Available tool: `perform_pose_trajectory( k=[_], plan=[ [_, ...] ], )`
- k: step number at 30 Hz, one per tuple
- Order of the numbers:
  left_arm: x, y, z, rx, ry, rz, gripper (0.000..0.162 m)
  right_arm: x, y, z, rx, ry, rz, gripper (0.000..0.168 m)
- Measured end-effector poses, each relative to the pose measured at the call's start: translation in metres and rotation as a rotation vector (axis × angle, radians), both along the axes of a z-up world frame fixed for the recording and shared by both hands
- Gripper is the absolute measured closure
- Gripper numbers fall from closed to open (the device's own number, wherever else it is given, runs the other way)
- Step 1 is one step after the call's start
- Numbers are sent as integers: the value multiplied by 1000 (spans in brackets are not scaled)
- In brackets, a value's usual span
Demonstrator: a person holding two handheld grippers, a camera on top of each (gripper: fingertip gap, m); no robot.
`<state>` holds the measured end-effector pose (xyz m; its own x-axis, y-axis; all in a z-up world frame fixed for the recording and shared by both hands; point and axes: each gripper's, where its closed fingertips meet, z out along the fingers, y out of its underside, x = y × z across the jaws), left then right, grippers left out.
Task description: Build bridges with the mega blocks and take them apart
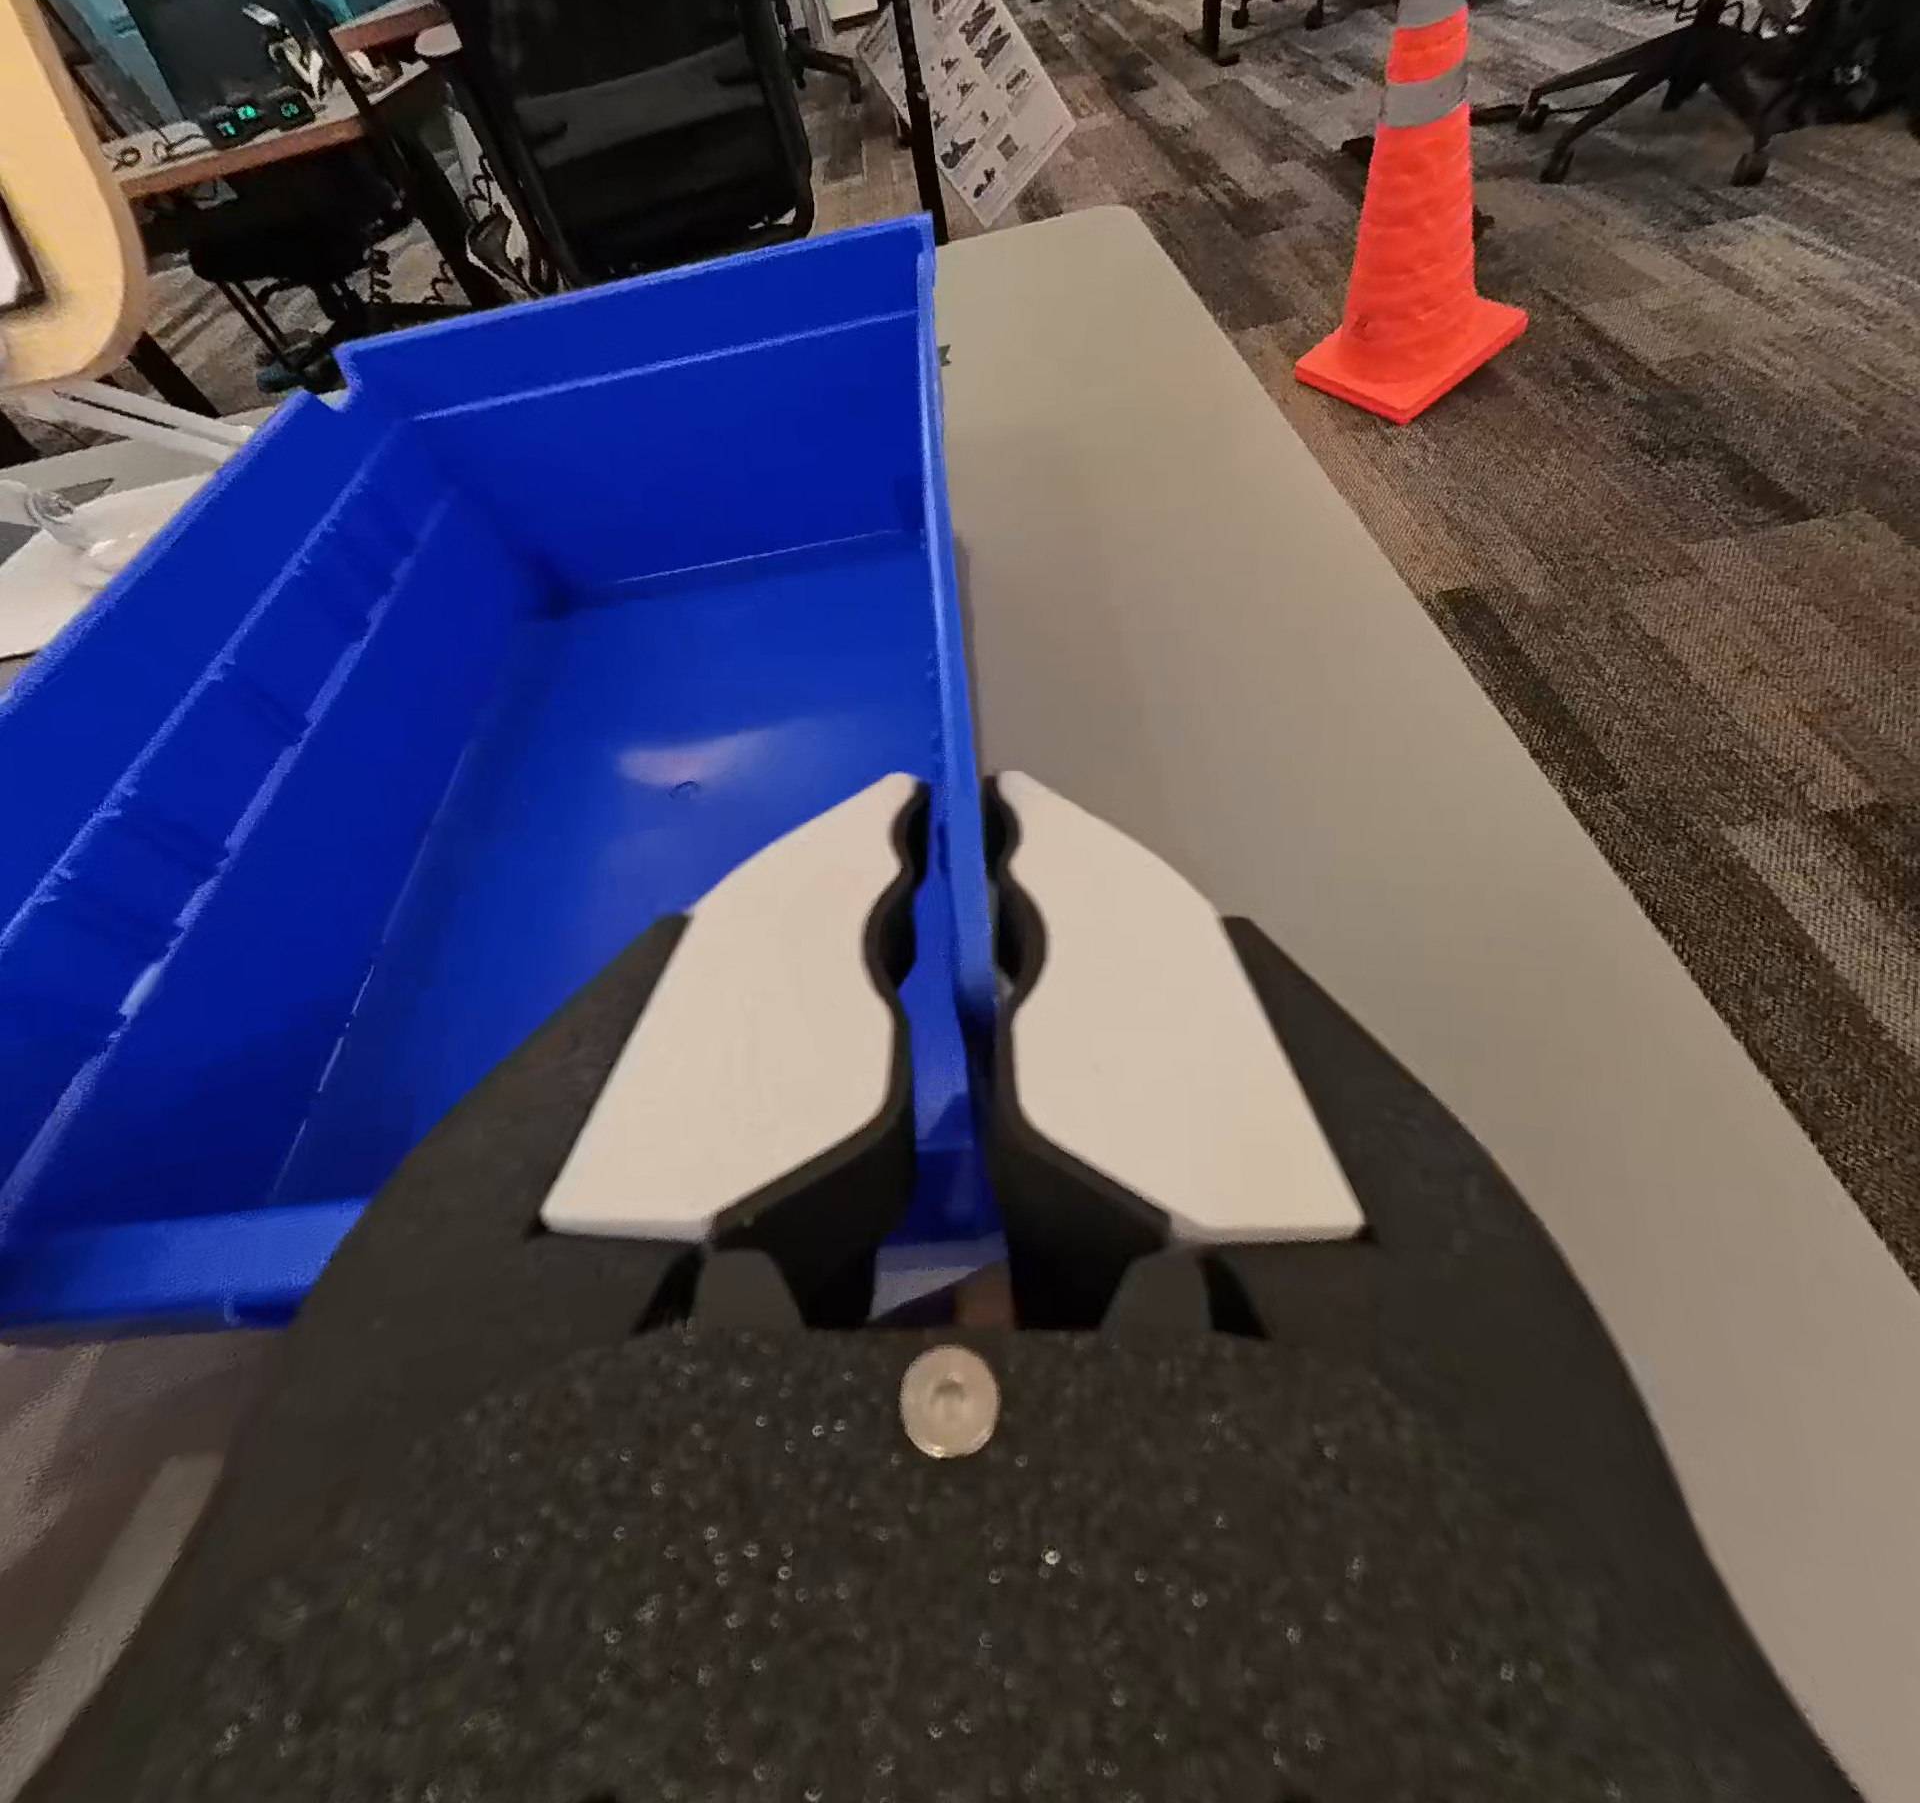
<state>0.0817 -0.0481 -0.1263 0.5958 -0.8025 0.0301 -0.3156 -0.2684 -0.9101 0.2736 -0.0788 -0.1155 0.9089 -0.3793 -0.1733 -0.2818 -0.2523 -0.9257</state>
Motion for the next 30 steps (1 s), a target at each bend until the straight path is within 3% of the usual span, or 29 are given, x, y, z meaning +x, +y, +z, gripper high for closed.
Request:
perform_pose_trajectory(
  k=[2,7,11,13,15,17,20,24,27,30],
  plan=[
    [-15,-6,14,-1,-16,-36,123,1,-7,10,-8,-56,-13,141],
    [-93,-4,79,107,-38,-90,118,-20,-23,74,44,-157,-52,133],
    [-195,27,108,159,-17,25,115,-114,-1,135,142,-255,119,132],
    [-253,48,112,189,-13,137,115,-187,19,146,184,-272,276,132],
    [-307,67,108,216,-9,258,116,-266,41,131,167,-247,460,133],
    [-350,82,93,202,8,359,116,-335,59,97,107,-175,599,130],
    [-381,90,63,104,-34,415,116,-405,74,37,-4,-105,672,121],
    [-390,101,31,48,24,432,117,-418,80,23,22,-283,526,125],
    [-385,103,17,-52,-25,415,118,-404,77,35,86,-361,391,126],
    [-381,106,5,-108,-50,409,117,-391,78,27,57,-358,337,126]
  ],
)
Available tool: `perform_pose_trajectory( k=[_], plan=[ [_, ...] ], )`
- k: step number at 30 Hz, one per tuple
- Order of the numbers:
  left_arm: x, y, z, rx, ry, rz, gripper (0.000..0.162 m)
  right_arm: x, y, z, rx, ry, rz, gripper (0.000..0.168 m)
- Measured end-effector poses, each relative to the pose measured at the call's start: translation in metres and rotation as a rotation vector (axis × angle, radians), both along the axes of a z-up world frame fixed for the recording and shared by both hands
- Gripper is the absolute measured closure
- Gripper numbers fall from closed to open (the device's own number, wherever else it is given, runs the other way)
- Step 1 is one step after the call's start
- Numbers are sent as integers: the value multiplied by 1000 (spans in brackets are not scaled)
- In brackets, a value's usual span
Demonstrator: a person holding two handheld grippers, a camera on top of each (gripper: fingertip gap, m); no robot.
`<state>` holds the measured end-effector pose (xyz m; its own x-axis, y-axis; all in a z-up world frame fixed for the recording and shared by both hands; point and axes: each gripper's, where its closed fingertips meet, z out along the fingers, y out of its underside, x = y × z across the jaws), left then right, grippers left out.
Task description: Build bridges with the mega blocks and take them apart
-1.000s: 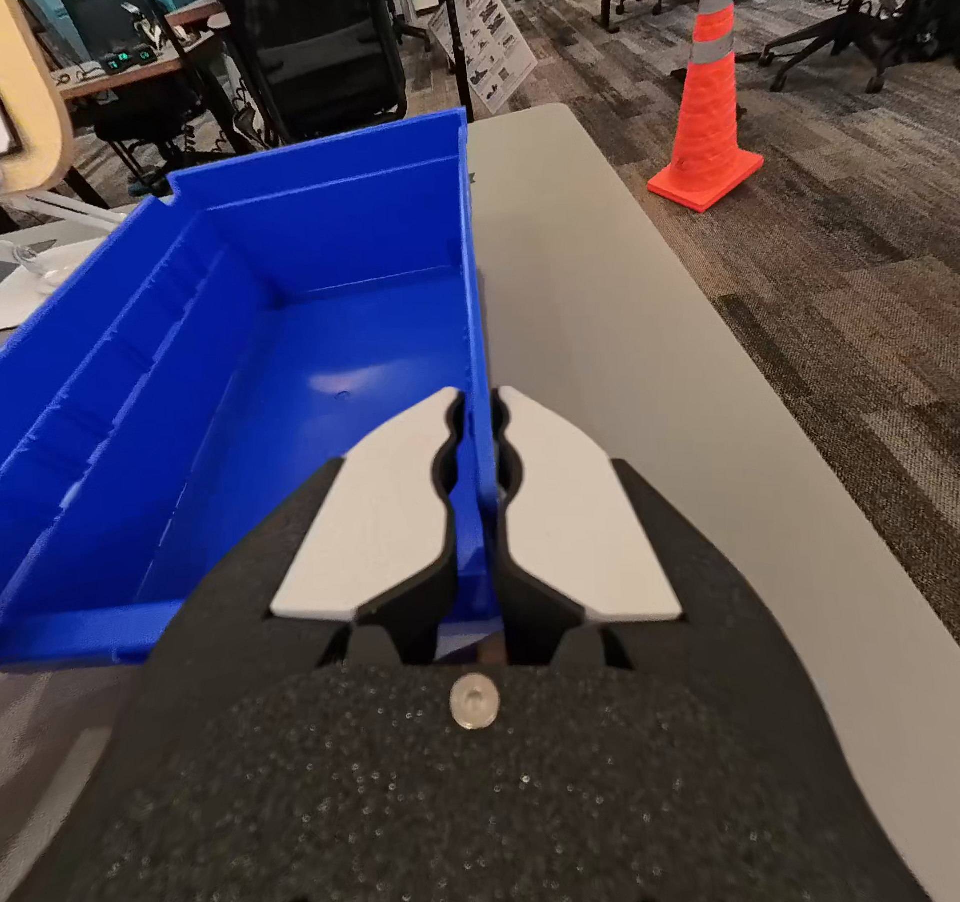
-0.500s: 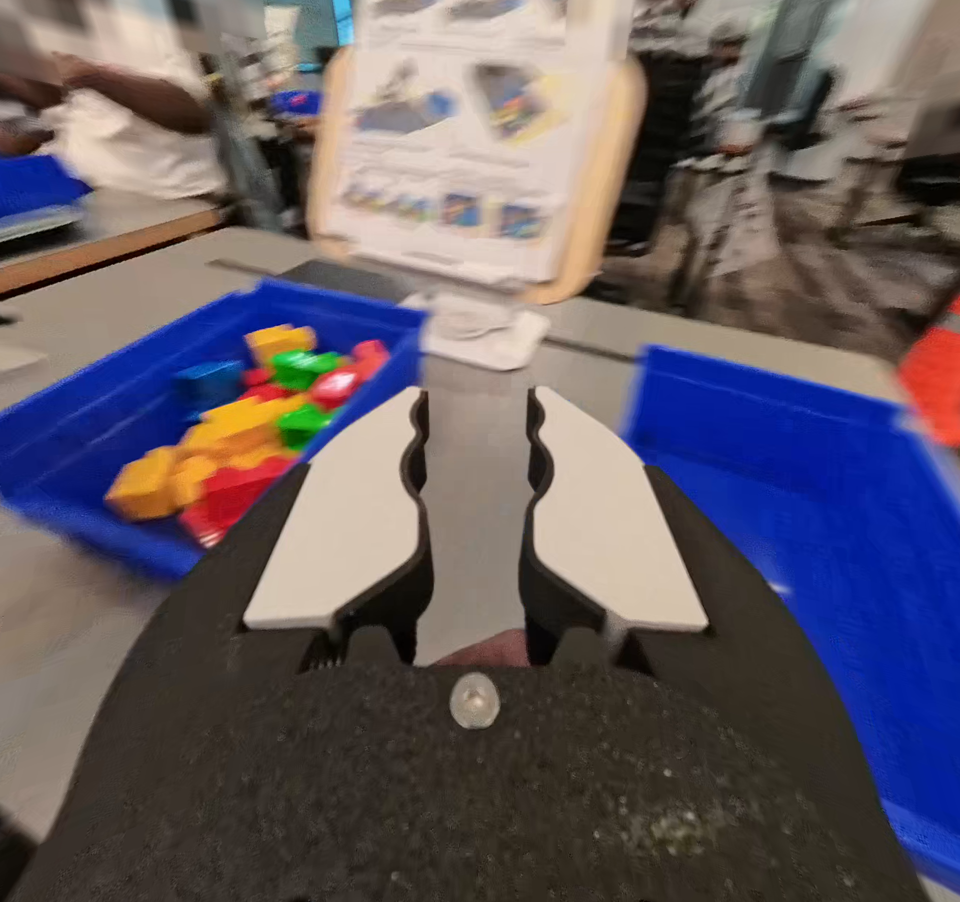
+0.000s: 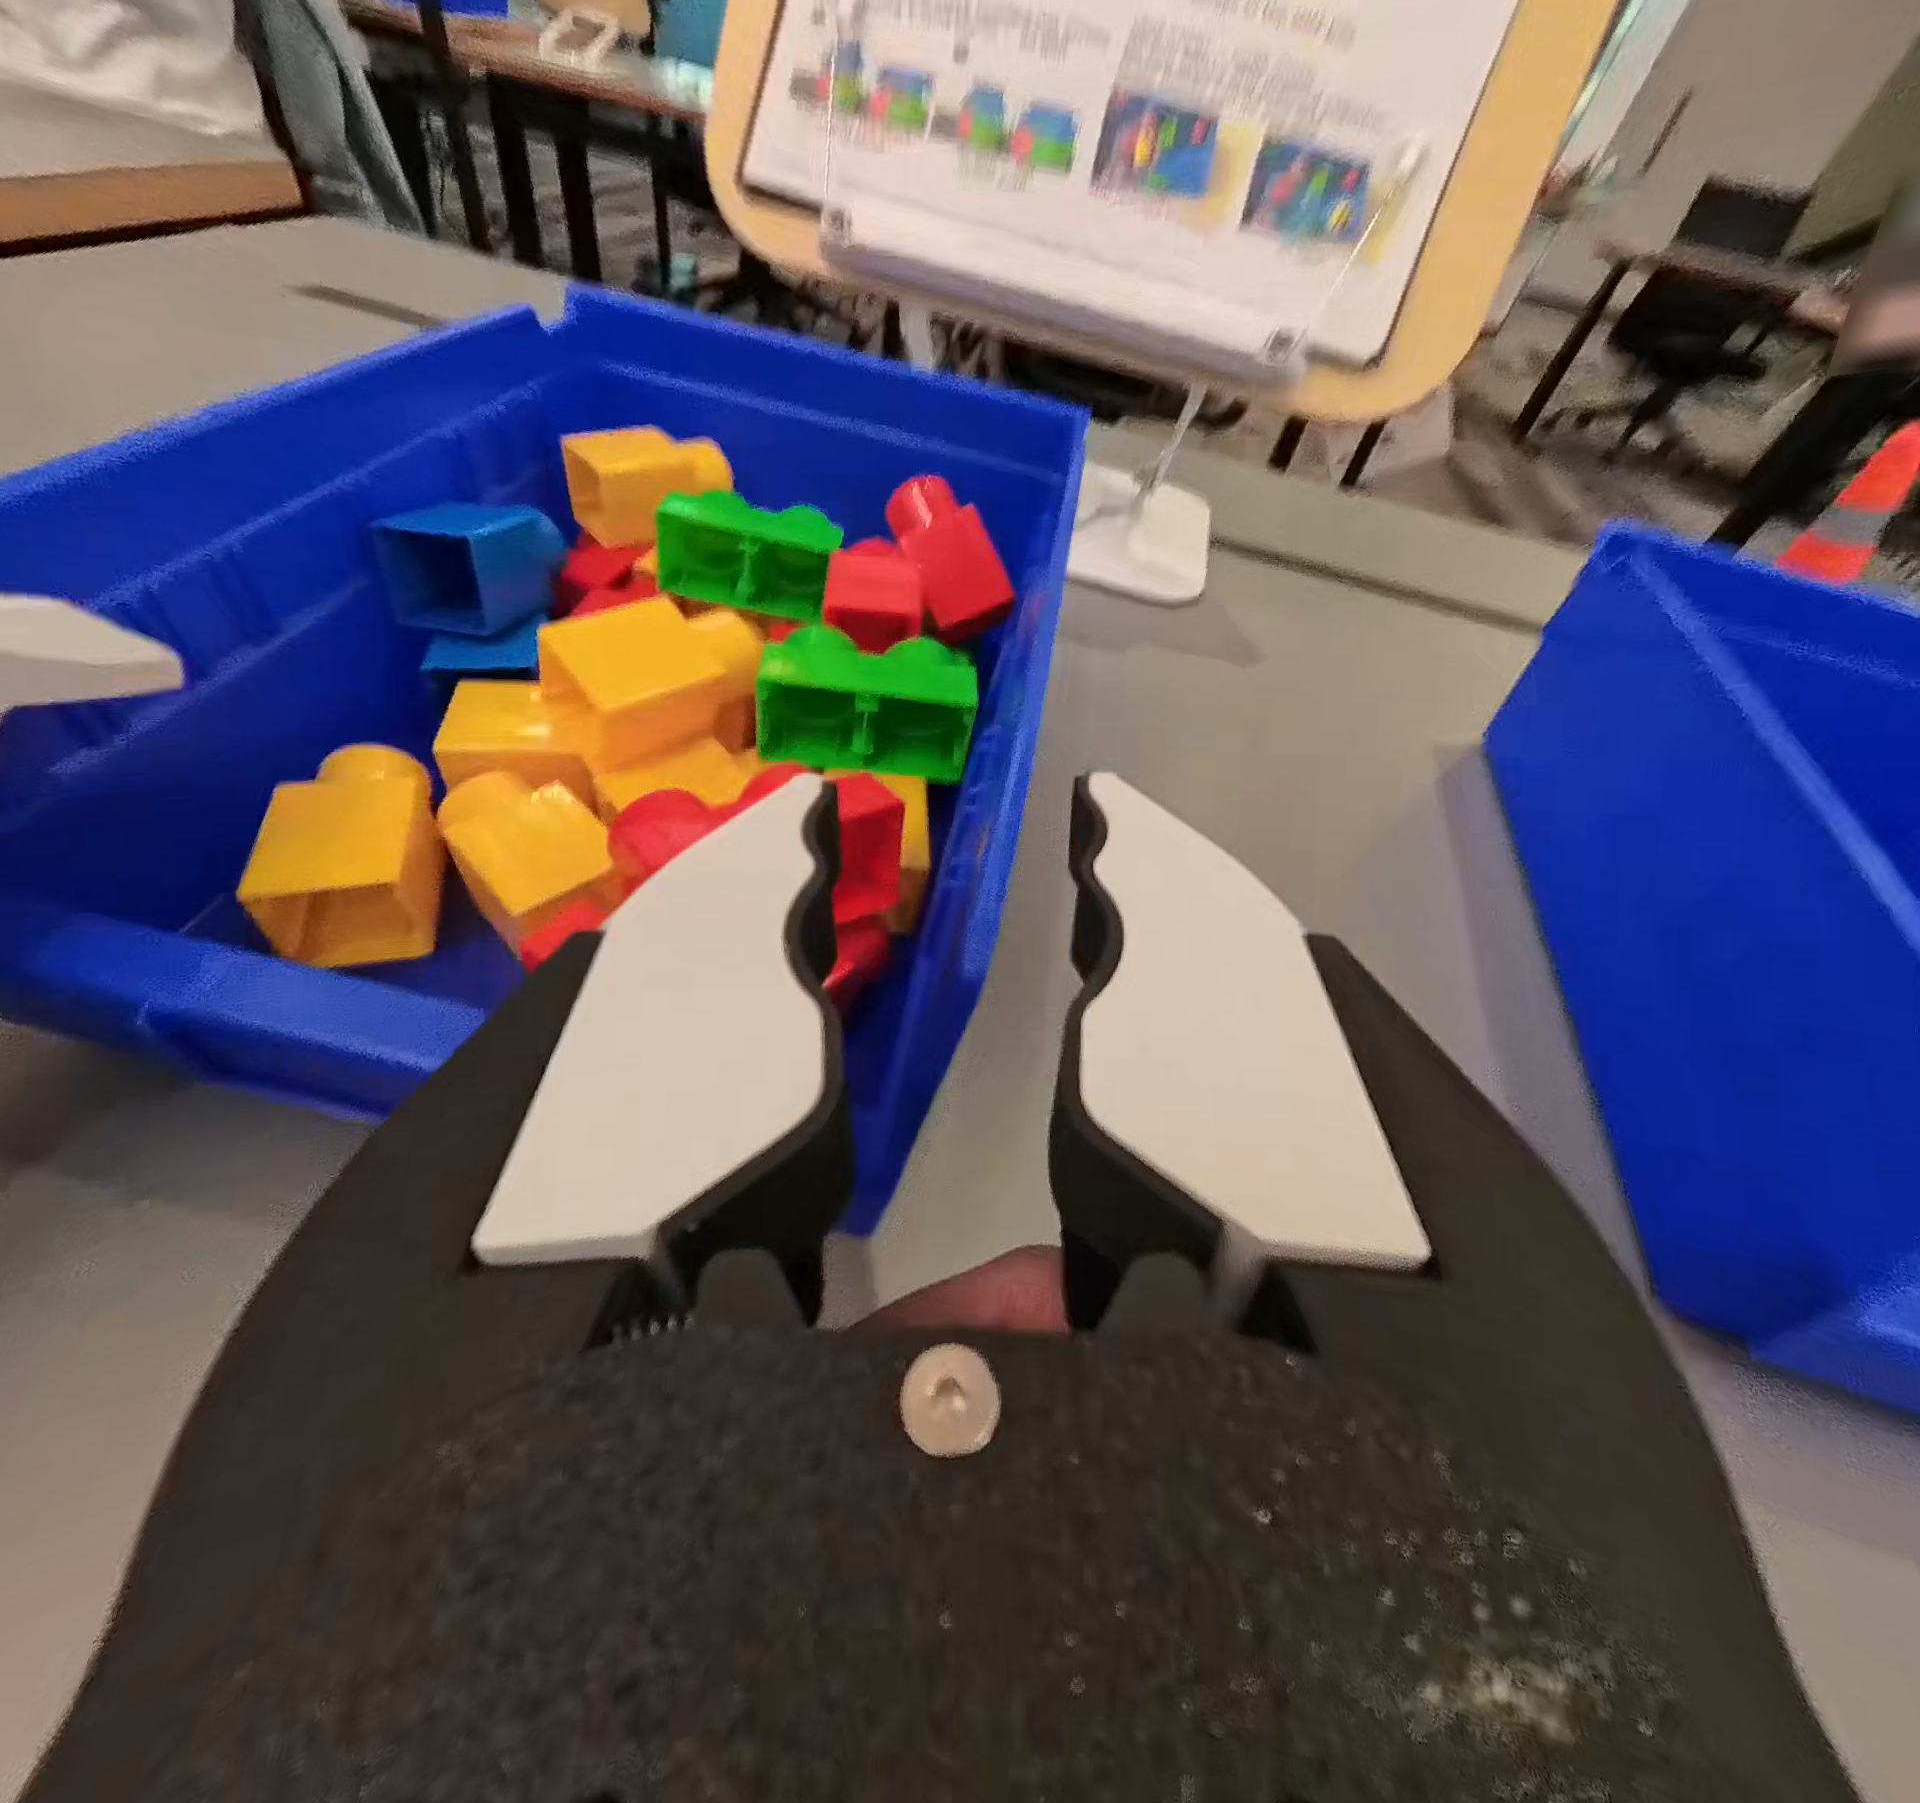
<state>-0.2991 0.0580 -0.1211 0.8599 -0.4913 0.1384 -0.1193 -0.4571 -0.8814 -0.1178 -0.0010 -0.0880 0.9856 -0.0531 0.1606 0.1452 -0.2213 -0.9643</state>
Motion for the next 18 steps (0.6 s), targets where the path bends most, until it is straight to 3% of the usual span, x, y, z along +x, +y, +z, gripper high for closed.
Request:
perform_pose_trajectory(
  k=[3,4,6,7,8,13,18],
  plan=[
    [4,1,0,-7,-38,-10,132,-3,4,-26,-96,112,31,128],
    [6,-1,0,-10,-37,-24,142,-8,5,-28,-97,143,58,135],
    [6,0,0,-2,-1,-3,148,-9,5,-28,-100,149,40,139],
    [4,0,0,13,32,14,152,-8,5,-27,-104,161,14,143],
    [2,2,0,23,59,35,156,-2,3,-25,-95,199,-39,162],
    [-11,4,9,54,55,85,158,-14,0,-16,-30,304,-153,165],
    [-65,25,25,92,69,160,158,-72,18,4,37,285,-146,165]
  ],
)
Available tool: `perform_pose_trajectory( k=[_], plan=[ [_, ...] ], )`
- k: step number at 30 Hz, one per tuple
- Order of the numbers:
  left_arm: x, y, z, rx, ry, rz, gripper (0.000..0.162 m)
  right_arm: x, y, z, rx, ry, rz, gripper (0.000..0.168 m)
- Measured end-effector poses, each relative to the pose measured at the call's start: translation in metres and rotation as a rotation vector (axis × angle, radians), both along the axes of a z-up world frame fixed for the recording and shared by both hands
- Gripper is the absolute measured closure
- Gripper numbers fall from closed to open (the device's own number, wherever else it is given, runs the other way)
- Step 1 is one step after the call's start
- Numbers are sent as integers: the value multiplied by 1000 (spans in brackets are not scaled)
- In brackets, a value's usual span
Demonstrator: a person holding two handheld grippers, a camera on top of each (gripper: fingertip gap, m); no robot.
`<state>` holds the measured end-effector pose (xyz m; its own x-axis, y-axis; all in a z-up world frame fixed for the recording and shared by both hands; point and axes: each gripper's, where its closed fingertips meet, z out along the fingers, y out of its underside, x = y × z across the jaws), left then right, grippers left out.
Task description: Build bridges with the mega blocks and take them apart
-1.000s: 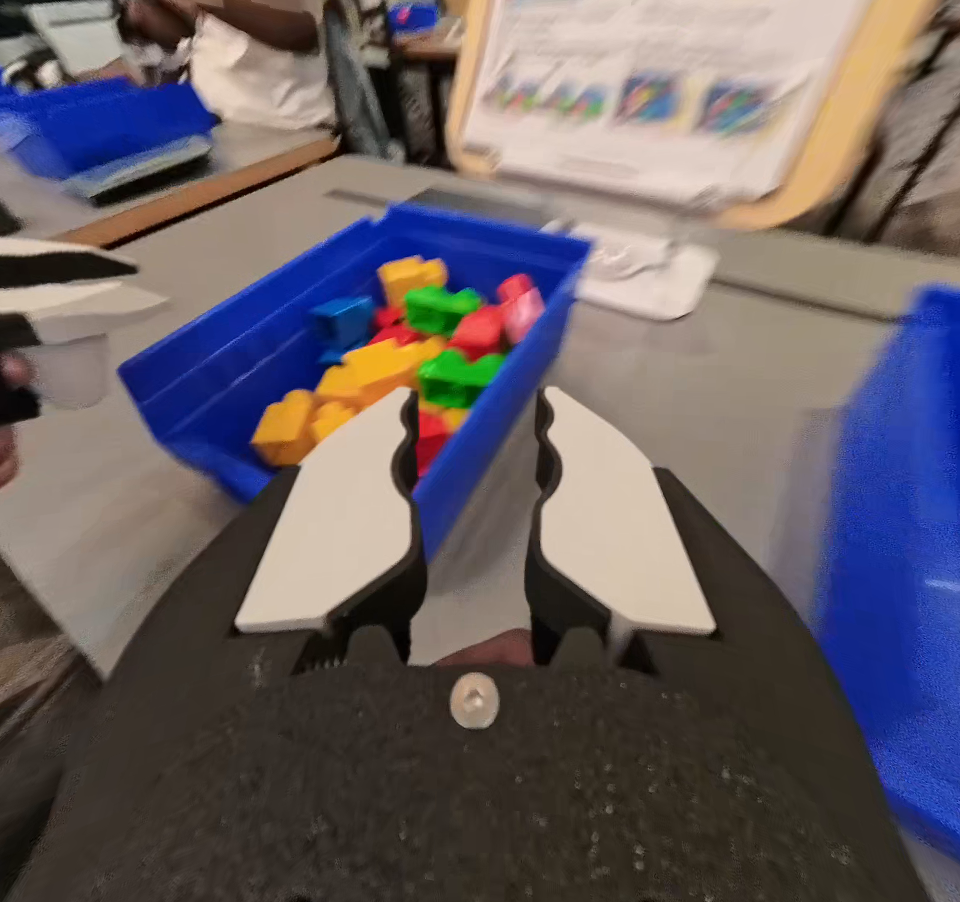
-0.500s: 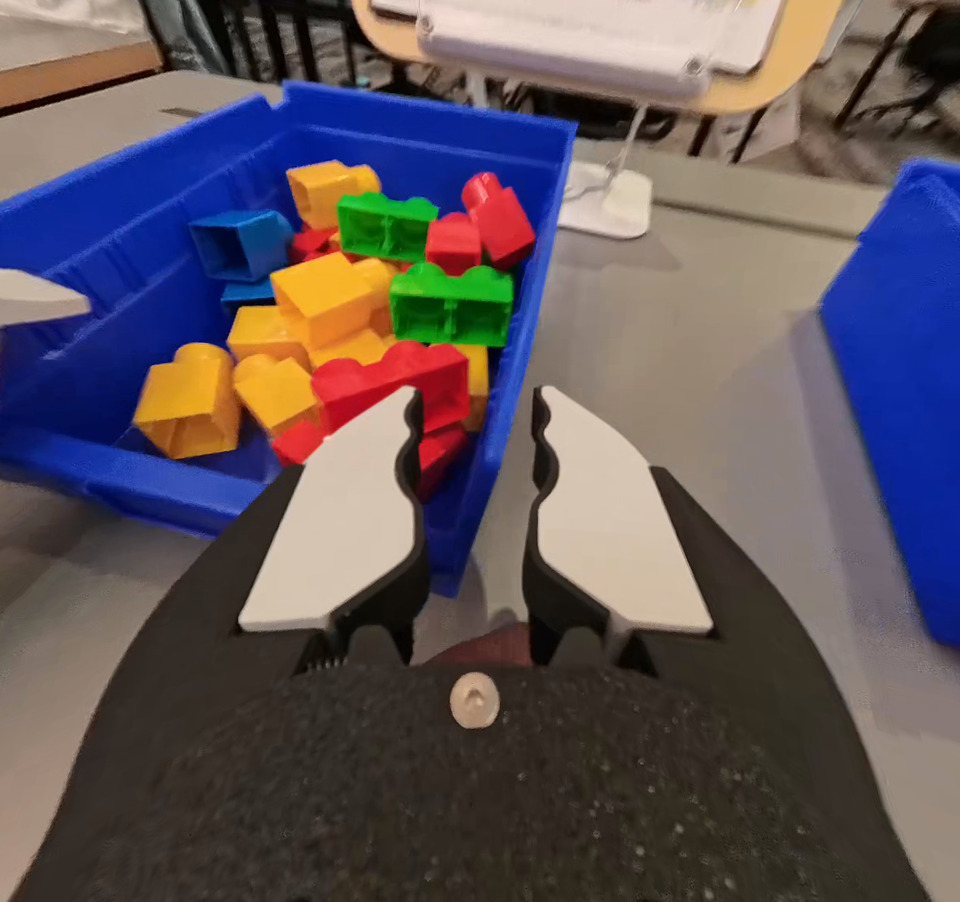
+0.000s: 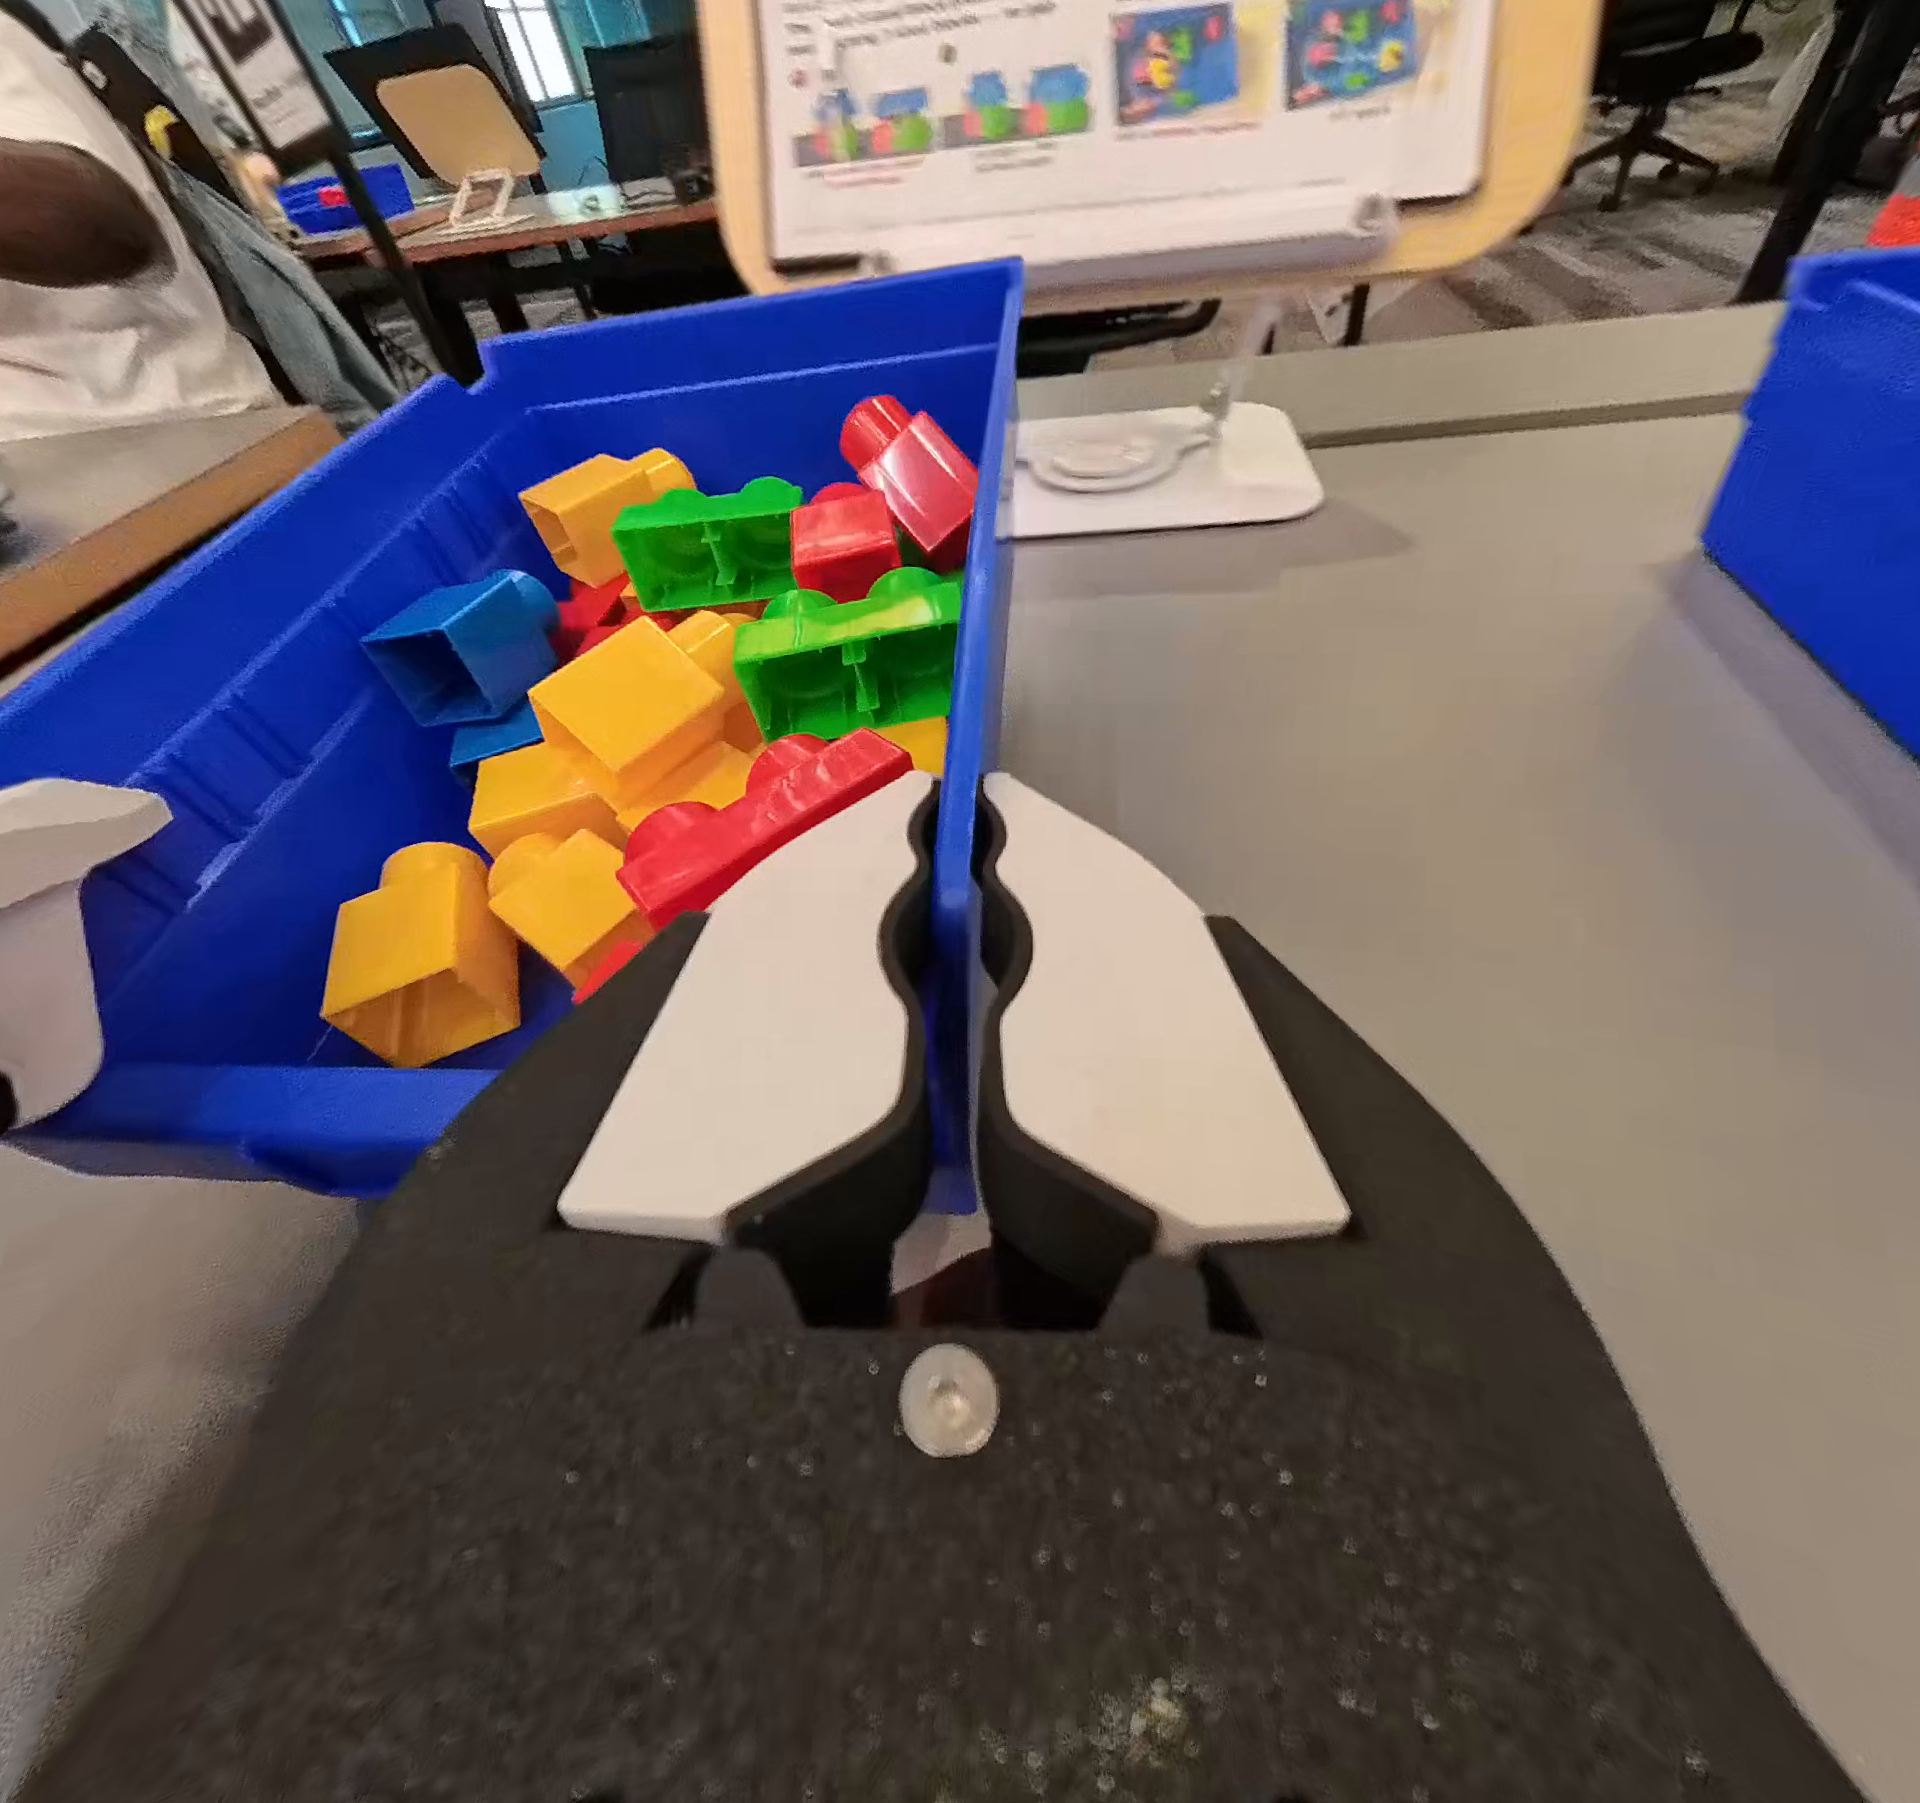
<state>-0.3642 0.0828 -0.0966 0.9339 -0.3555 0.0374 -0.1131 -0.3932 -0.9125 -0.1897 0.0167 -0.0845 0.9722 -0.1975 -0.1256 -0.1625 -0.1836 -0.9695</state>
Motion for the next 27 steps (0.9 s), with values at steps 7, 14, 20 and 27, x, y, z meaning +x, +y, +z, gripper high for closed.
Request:
perform_pose_trajectory(
  k=[7,14,20,27],
  plan=[
    [-107,41,3,-24,15,68,158,-107,43,-5,-53,-3,72,164],
    [-167,65,-15,-61,4,86,158,-161,65,-22,-95,-27,98,162],
    [-171,74,-21,-42,-57,76,157,-168,69,-26,-77,-13,192,155],
    [-180,62,-6,-16,26,154,133,-166,5,-23,-266,190,703,134]
  ],
)
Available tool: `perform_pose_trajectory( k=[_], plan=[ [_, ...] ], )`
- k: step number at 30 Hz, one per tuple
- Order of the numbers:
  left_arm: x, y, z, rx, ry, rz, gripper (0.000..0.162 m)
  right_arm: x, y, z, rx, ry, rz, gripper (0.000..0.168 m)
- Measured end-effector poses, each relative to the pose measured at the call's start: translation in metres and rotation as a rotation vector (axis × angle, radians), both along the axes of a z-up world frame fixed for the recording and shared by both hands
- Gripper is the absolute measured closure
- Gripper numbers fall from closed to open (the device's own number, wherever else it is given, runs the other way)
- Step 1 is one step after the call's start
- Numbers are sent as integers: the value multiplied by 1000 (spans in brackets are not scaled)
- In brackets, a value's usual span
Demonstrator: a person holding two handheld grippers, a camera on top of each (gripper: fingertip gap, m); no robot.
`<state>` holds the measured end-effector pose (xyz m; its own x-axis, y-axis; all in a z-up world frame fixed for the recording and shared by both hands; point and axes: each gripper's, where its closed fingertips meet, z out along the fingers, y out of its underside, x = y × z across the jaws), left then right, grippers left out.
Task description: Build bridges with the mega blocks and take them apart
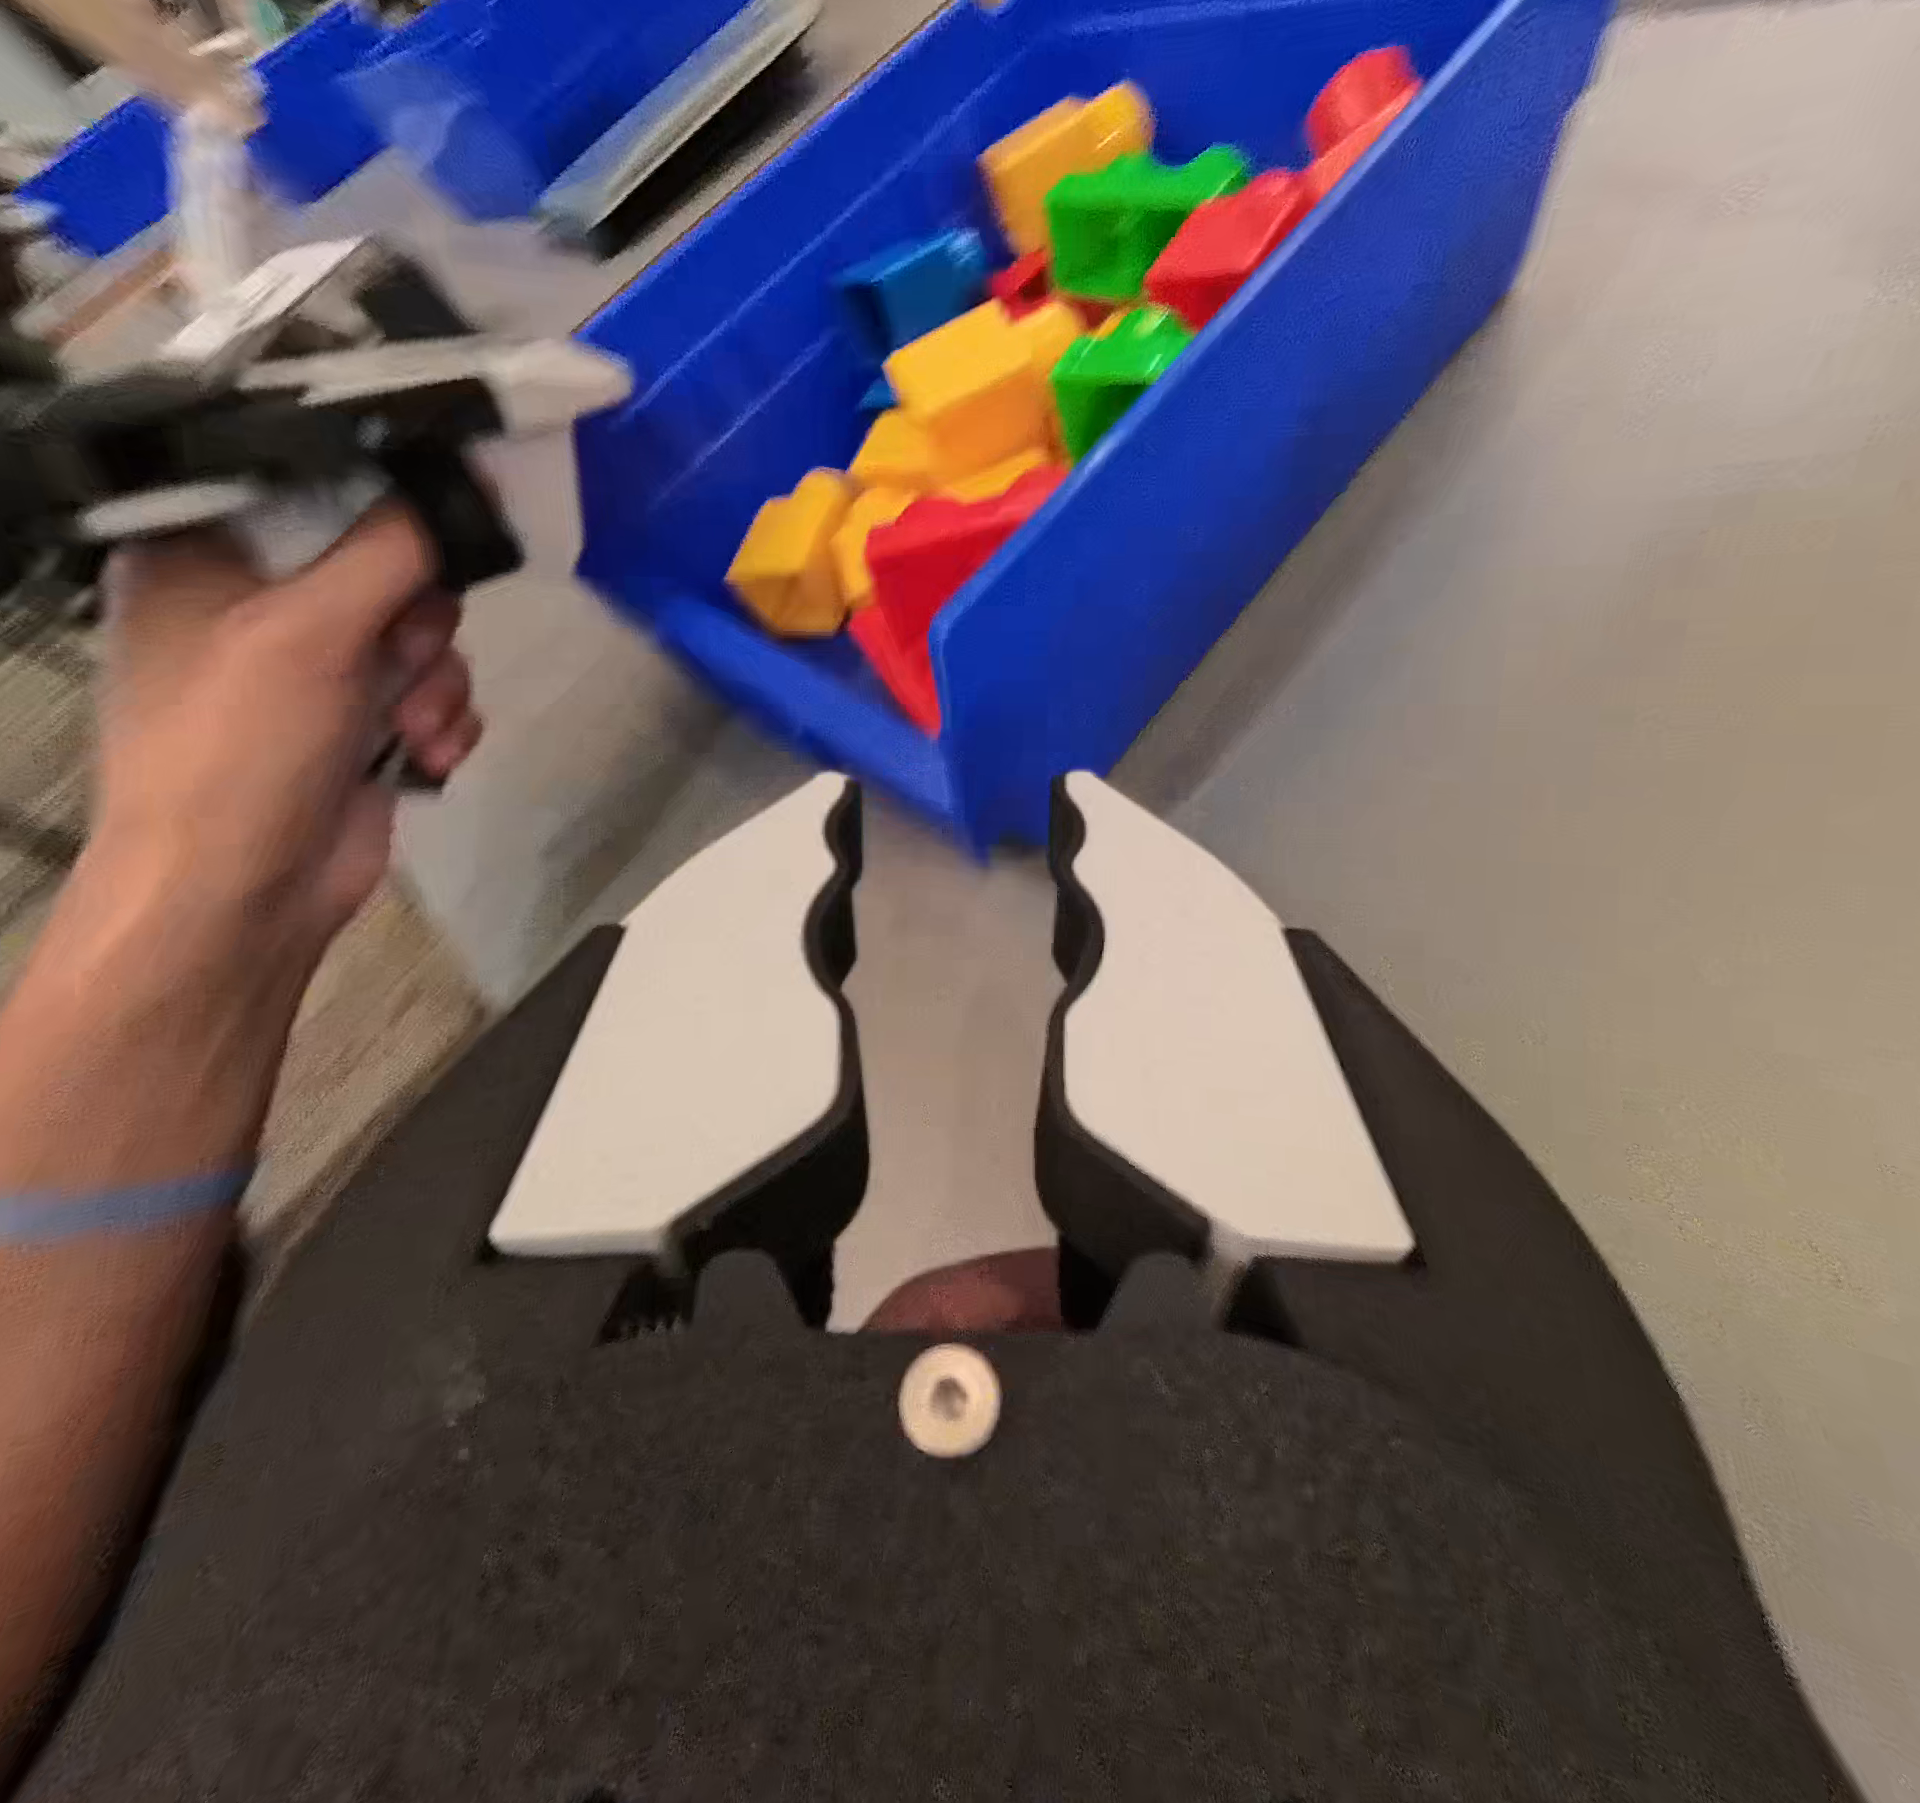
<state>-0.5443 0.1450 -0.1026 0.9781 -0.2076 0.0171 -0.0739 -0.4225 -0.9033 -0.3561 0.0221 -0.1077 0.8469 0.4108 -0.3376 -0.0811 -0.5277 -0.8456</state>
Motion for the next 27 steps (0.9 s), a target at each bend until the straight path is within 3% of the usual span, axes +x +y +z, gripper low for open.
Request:
perform_pose_trajectory(
  k=[4,7,10,12,18,22,27],
  plan=[
    [14,-17,39,91,33,-3,122,75,-46,1,-53,-125,144,129],
    [64,-44,61,143,-93,-129,113,169,-49,3,46,-309,-4,131],
    [109,-78,65,197,-121,-218,112,238,-59,7,182,-366,-84,157],
    [134,-99,61,230,-117,-260,112,261,-68,13,322,-374,-84,157],
    [183,-144,21,160,-144,-359,109,315,-117,-2,344,-357,-268,152],
    [190,-146,4,132,-107,-406,109,329,-134,12,408,-373,-283,145],
    [188,-139,-11,98,-74,-409,109,335,-132,1,317,-329,-281,134]
  ],
)
